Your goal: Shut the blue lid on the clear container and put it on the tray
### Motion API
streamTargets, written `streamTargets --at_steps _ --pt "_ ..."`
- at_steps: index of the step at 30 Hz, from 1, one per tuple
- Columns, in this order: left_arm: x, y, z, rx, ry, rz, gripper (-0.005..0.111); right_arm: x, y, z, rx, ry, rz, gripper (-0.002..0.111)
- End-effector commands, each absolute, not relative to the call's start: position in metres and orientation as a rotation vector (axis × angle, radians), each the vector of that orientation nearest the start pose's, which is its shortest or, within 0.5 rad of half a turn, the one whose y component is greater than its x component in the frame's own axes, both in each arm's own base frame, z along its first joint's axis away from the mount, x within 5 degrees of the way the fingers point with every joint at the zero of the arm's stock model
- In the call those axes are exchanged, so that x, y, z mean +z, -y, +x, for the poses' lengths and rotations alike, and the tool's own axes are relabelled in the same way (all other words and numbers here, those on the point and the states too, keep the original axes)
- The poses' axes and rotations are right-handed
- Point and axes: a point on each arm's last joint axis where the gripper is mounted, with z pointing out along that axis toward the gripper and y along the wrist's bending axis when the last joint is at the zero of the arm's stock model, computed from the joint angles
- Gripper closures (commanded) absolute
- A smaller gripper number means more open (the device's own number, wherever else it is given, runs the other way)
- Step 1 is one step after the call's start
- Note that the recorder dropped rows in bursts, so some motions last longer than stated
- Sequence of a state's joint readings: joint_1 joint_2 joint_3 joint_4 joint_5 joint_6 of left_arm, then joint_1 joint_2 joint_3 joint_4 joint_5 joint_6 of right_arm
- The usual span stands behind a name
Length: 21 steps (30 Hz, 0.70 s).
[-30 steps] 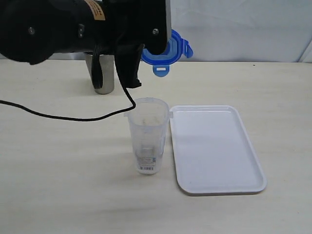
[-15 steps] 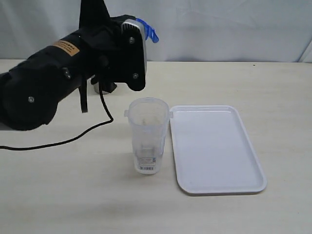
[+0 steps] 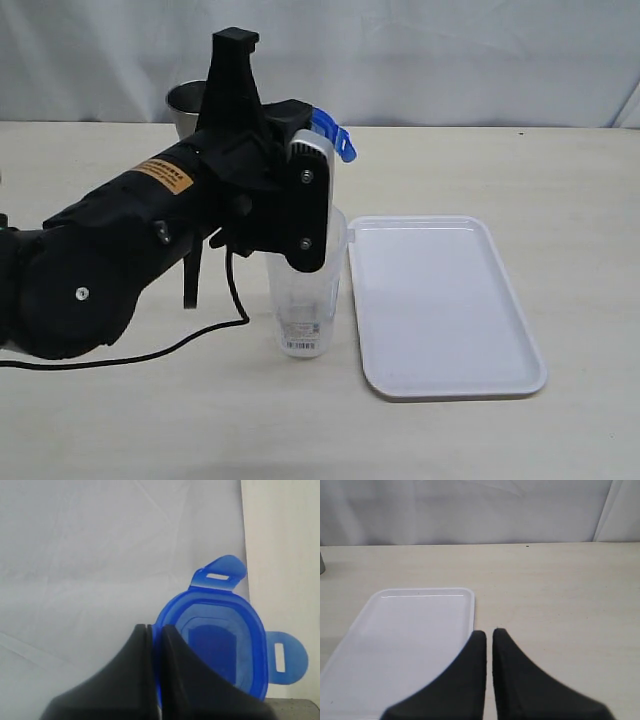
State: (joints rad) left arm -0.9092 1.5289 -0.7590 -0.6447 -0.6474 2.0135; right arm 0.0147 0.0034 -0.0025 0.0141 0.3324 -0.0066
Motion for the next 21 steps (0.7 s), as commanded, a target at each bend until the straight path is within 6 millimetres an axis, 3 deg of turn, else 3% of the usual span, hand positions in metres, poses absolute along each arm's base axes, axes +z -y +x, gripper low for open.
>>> streamTargets --at_steps 1,13,21 --pt "0.253 0.231 0.220 0.700 -0.937 1.513 0.107 0.183 -0.001 0.054 0.020 -1.818 -0.011 0.104" --pt "0.245 0.234 0.217 0.573 -1.018 1.526 0.107 0.183 -0.001 0.054 0.020 -1.818 -0.011 0.104" --pt "0.251 0.243 0.208 0.593 -0.963 1.478 0.107 0.183 -0.001 0.054 0.020 -1.818 -0.011 0.104"
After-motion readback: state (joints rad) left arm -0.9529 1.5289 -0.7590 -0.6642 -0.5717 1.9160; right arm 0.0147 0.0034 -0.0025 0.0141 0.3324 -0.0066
